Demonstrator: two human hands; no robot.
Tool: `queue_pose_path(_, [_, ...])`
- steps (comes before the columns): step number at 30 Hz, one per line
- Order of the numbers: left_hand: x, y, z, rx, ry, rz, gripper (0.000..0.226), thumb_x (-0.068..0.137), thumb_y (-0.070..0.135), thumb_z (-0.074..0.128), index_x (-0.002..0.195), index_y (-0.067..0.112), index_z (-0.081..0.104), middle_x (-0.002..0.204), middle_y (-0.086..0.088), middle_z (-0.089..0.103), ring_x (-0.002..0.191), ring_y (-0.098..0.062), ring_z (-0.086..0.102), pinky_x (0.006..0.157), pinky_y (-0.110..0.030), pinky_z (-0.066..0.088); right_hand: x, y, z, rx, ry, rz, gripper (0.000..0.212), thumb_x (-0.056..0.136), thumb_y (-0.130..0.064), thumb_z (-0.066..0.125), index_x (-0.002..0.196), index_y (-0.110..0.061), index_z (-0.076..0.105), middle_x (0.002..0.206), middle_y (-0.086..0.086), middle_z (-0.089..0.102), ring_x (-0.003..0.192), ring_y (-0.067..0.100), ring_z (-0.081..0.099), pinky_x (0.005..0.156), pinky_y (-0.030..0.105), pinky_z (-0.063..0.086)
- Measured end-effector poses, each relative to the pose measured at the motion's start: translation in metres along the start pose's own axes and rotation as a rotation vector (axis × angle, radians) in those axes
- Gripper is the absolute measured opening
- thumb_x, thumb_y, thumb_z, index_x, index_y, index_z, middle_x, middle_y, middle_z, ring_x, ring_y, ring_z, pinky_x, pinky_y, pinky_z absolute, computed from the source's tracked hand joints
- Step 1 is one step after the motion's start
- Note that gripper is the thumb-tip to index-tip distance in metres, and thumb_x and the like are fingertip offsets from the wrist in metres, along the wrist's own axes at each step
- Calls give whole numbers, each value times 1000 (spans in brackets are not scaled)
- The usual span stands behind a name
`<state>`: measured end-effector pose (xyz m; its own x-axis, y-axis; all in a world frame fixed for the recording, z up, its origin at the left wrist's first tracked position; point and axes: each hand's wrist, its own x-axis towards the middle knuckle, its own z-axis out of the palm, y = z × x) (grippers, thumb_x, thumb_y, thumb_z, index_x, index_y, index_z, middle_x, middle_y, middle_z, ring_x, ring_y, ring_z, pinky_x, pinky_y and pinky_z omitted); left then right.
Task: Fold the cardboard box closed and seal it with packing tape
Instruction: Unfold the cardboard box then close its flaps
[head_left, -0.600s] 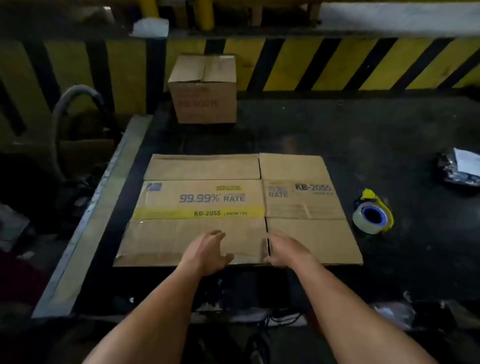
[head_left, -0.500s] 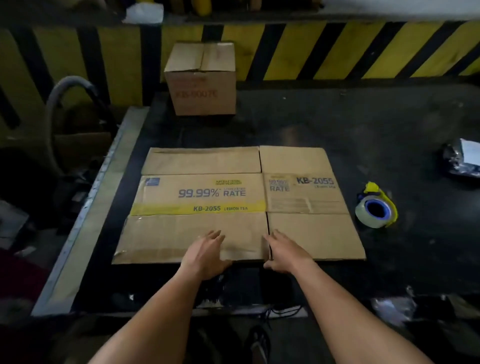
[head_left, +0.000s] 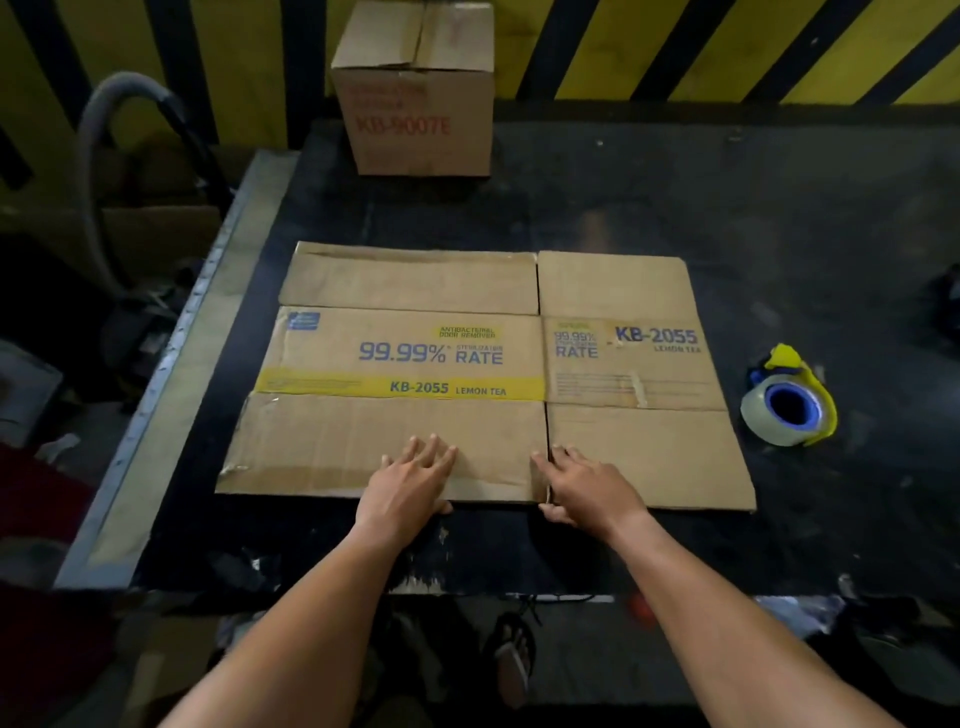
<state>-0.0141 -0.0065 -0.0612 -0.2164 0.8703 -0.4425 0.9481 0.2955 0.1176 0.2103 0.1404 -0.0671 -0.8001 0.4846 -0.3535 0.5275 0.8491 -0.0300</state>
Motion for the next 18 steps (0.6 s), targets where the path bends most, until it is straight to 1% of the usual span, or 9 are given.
queue_pose_path(2, [-1,0,-1,48,11,18,76,102,41,54,163,25,12,171,-8,9,157,-33,9,119,-58,29,0,1,1,-44,7,-35,68,84,-41,62,141,-7,45,130,22,56,120,36,56,71,44,57])
queue_pose_path(4, [-5,-1,1,56,48,13,73,103,44,51,163,23,15,171,-9,13,156,-34,13,119,-58,28,-1,3,-2,-96,54,-99,61,73,-40,69,124,-7,61,110,18,68,99,31,68,50,38,55])
queue_pose_path(6, [-11,-3,2,46,150,4,71,99,44,58,160,20,29,166,-11,29,153,-35,27,116,-59,31,-2,7,-12,-104,153,-153,51,69,-40,70,112,-12,67,98,9,71,82,24,71,40,32,49])
queue_pose_path(8, [-13,-6,-2,29,332,52,55,96,36,61,147,17,52,150,-9,55,138,-34,51,107,-58,44,-4,13,-32,-69,227,-168,41,72,-40,62,107,-19,67,90,0,71,67,20,69,39,27,45])
queue_pose_path(10, [-15,-7,-16,-23,509,81,42,95,32,50,132,20,67,133,-3,69,123,-28,65,99,-51,51,-7,17,-54,-5,311,-153,34,76,-39,52,104,-24,66,89,-6,71,62,21,68,41,28,47])
queue_pose_path(12, [-17,-5,-42,-60,635,84,40,95,33,46,126,24,71,126,2,73,118,-21,68,96,-44,52,-10,19,-77,56,419,-129,32,79,-37,51,103,-24,68,97,-7,74,66,23,71,44,33,53])
queue_pose_path(15, [-15,-2,-89,-85,786,105,32,98,31,51,120,26,73,120,5,75,111,-19,71,92,-41,51,-9,25,-118,46,518,-97,39,83,-44,59,113,-23,70,124,-1,69,82,25,73,53,40,59])
queue_pose_path(16, [-15,-1,-108,-83,825,121,31,98,32,50,118,25,74,116,5,76,107,-19,72,90,-41,51,-9,29,-134,44,544,-94,40,84,-46,63,117,-24,68,126,-1,68,87,25,73,57,41,60])
queue_pose_path(18, [-17,1,-143,-71,890,153,29,98,34,50,112,25,73,109,5,77,99,-21,72,90,-42,49,-11,33,-167,82,594,-70,34,85,-37,68,117,-28,68,109,0,75,83,26,73,57,40,58])
